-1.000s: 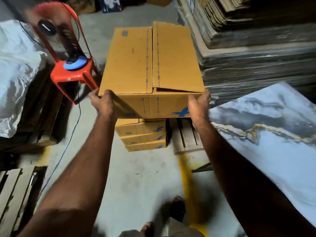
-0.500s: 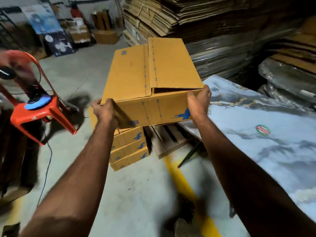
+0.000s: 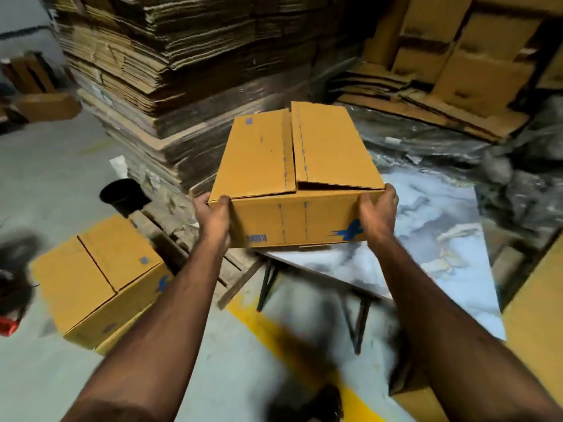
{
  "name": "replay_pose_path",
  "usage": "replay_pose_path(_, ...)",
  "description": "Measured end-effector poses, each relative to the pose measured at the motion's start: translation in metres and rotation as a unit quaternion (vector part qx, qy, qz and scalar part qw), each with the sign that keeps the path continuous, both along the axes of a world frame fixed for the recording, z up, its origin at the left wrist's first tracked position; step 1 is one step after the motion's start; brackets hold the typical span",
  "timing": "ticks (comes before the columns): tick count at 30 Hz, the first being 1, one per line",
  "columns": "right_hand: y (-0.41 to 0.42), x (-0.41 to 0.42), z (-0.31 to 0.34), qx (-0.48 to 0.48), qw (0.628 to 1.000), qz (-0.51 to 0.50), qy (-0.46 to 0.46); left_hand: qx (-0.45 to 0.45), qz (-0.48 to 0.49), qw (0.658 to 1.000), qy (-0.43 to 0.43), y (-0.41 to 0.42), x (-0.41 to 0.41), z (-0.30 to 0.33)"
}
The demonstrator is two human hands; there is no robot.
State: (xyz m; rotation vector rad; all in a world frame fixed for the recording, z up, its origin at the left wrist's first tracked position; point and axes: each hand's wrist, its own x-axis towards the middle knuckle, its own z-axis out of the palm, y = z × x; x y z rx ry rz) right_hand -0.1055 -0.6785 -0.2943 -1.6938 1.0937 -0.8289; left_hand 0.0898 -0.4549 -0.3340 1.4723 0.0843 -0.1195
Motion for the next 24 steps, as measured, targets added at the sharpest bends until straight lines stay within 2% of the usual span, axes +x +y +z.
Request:
replay_pose_path(5, -0.060, -0.041, -0.037, 0.041, 0.997, -0.051, 0.032, 0.028, -0.077, 0.997, 0.012, -0.078, -0.014, -0.019)
replay_pose_path(13, -0.146, -0.033, -0.053, 0.032, 0.982, -0.187, -0.003, 0.040, -0.134, 0.989, 0.036, -0.138, -0.003, -0.002)
replay_pose_path(16, -0.161, -0.037, -0.066, 0.016, 0.982, -0.191, -0.001, 0.070, -0.175, 0.981, 0.055, -0.150, -0.004, -0.009)
replay_pose_path(19, -0.166, -0.048, -0.082, 0.008, 0.983, -0.179, 0.034, 0.137, -0.238, 0.959, 0.070, -0.156, -0.014, -0.027)
replay_pose_path(22, -0.167, -0.060, -0.099, -0.026, 0.989, -0.121, 0.079, 0.208, -0.276, 0.938, -0.015, -0.161, -0.018, -0.042)
replay_pose_path(24, -0.167, -0.065, -0.106, -0.077, 0.985, -0.097, 0.122, 0.266, -0.297, 0.913, -0.091, -0.168, -0.014, -0.050)
